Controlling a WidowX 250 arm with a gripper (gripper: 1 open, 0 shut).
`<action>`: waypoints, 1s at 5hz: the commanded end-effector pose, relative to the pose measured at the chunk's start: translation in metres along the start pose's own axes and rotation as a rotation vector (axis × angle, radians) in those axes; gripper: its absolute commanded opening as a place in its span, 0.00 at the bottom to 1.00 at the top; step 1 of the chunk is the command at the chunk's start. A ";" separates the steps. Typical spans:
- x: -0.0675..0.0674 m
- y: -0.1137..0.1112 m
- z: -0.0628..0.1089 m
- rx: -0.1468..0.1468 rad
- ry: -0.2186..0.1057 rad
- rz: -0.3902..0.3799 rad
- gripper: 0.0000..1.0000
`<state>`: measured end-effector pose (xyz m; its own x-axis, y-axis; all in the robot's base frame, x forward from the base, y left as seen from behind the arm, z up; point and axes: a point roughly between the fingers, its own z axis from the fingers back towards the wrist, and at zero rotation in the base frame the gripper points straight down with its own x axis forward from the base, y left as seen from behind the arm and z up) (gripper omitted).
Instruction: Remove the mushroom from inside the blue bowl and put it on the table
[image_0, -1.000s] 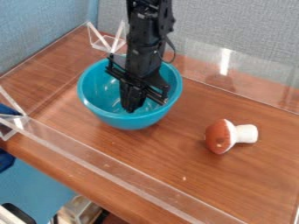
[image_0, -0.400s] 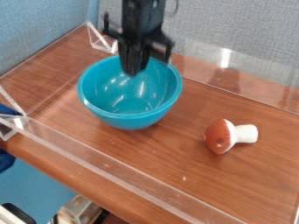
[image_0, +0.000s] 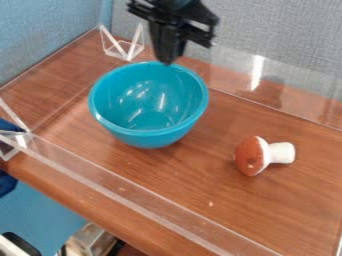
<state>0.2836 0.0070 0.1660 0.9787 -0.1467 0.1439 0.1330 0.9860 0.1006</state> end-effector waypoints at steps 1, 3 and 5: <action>0.012 -0.025 0.013 -0.005 -0.071 -0.030 0.00; 0.031 -0.082 -0.017 -0.021 -0.031 -0.088 0.00; 0.044 -0.112 -0.049 -0.026 -0.008 -0.125 0.00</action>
<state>0.3116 -0.0993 0.0952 0.9630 -0.2580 0.0784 0.2503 0.9634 0.0963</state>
